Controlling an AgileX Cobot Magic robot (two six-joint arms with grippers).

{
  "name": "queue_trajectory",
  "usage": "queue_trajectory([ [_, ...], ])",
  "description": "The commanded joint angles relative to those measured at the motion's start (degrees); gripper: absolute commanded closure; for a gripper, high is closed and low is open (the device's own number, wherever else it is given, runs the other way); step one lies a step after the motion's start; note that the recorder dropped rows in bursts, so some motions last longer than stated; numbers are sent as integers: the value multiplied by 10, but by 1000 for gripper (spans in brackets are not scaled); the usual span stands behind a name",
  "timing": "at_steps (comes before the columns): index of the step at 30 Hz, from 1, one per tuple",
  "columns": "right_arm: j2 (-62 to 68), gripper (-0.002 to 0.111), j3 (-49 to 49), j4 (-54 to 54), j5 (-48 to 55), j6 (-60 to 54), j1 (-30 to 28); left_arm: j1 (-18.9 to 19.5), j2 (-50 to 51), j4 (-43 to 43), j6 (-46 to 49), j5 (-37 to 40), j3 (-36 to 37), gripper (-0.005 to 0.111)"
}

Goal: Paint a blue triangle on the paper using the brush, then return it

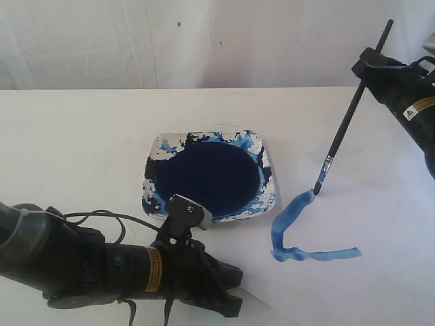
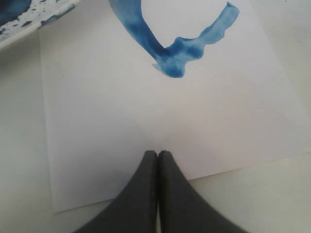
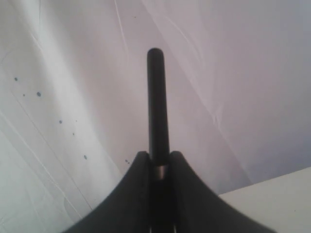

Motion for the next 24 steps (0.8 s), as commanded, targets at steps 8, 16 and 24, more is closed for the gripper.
queue_trajectory([
  [8, 1, 108, -1, -6, 25, -7, -3, -3, 5, 29, 1, 52, 7, 107],
  [16, -11, 108, 1, -55, 49, -7, -3, -3, 5, 28, 1, 52, 7, 107],
  [24, -70, 108, 1, -109, 168, -1, -3, -3, 5, 28, 1, 52, 7, 107],
])
